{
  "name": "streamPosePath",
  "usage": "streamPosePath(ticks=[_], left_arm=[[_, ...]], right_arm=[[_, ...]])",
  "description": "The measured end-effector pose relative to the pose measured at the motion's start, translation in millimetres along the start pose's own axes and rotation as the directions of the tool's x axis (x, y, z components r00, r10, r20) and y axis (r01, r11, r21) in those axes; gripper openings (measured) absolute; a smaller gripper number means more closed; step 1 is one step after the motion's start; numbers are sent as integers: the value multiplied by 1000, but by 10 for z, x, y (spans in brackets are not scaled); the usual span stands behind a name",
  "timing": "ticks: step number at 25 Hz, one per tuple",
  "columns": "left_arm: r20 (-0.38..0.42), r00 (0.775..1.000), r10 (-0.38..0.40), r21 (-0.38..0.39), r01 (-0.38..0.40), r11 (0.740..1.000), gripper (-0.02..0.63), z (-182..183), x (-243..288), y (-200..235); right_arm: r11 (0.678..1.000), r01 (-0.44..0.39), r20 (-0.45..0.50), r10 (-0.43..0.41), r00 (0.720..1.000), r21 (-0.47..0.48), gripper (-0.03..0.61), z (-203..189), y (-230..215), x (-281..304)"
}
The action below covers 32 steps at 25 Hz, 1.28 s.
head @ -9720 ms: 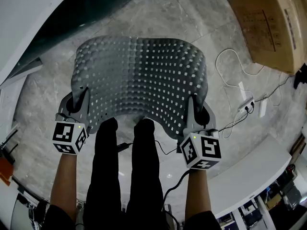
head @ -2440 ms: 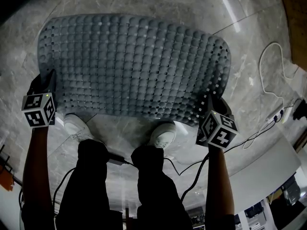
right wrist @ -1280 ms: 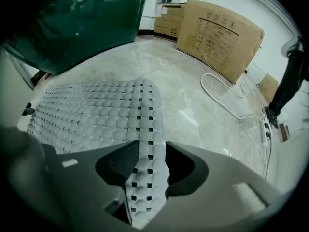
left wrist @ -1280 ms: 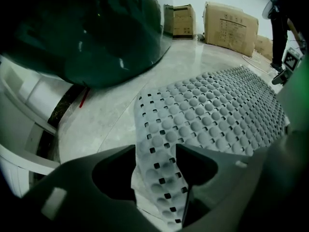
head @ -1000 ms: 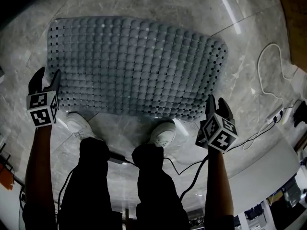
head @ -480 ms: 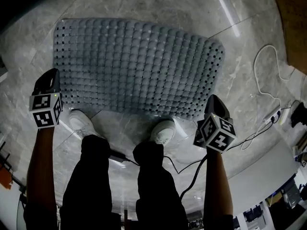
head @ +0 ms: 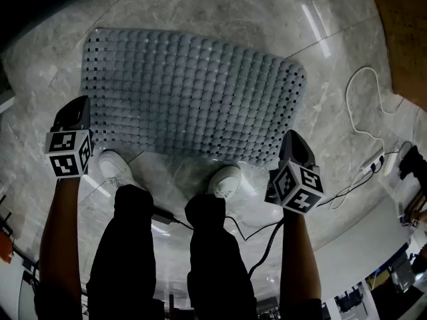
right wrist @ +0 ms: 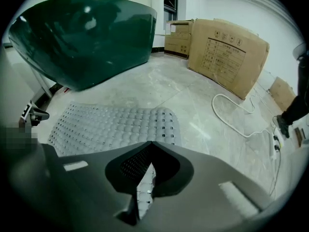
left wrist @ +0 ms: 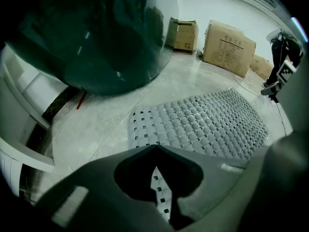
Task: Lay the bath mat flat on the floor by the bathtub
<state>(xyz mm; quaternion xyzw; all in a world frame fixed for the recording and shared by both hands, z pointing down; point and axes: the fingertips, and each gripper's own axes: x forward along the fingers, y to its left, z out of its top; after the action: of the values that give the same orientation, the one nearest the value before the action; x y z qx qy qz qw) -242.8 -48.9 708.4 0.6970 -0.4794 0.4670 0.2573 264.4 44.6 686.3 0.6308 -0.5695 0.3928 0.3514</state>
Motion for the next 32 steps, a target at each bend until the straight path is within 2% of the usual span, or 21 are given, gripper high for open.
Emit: streamPosePath(ticks=[6, 16, 24, 32], left_arm=[[27, 999, -27, -21, 28, 999, 0, 207, -117, 1], [95, 995, -31, -14, 33, 999, 0, 579, -571, -112], [122, 992, -35, -18, 38, 999, 0, 829, -1030, -215], [150, 987, -64, 1, 65, 998, 0, 1101, -1543, -400]], right_arm=[[1000, -10, 16, 10, 1000, -1, 26, 238, 142, -147], [998, -59, 91, 59, 994, -2, 26, 535, 277, -526], [994, -100, 131, 105, 986, -40, 26, 859, 515, -981], [990, -138, 182, 142, 973, -34, 26, 1184, 763, -1499]])
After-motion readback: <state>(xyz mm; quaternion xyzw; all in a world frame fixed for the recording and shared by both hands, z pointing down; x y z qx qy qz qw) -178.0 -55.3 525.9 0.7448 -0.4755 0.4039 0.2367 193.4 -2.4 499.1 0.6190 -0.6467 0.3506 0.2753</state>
